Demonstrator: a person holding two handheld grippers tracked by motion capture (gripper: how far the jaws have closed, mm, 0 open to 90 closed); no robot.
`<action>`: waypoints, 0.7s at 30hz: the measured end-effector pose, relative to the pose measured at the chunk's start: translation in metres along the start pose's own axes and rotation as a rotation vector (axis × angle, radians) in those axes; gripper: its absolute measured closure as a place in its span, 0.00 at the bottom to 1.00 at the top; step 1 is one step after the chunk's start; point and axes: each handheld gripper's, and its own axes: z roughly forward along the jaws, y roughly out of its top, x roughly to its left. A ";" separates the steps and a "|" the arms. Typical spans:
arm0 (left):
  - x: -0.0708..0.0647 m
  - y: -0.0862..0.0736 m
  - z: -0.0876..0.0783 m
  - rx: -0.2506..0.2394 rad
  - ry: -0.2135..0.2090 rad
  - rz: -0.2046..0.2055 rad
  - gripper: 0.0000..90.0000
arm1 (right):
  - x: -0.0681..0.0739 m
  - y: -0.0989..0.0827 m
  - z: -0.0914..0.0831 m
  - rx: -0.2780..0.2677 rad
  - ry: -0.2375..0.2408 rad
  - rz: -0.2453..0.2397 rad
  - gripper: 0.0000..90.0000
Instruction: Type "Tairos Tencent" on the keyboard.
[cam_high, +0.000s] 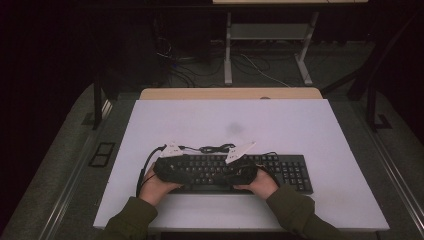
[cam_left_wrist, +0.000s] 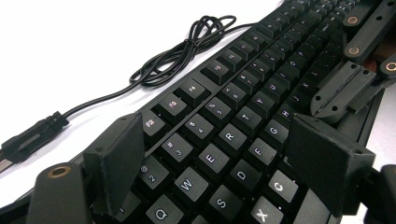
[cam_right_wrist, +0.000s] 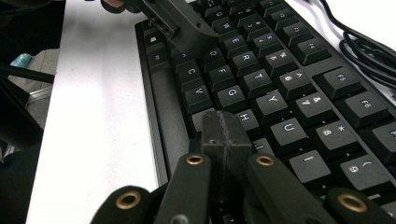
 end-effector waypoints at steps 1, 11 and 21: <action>0.000 0.000 0.000 0.000 0.000 0.000 0.21 | 0.000 0.000 0.000 -0.001 -0.002 -0.001 0.99; 0.000 0.000 -0.001 0.001 0.002 0.006 0.21 | -0.002 0.001 -0.006 -0.027 -0.004 0.005 0.99; -0.002 0.001 -0.002 -0.004 -0.008 0.011 0.23 | -0.008 0.001 -0.016 -0.072 -0.009 0.033 0.82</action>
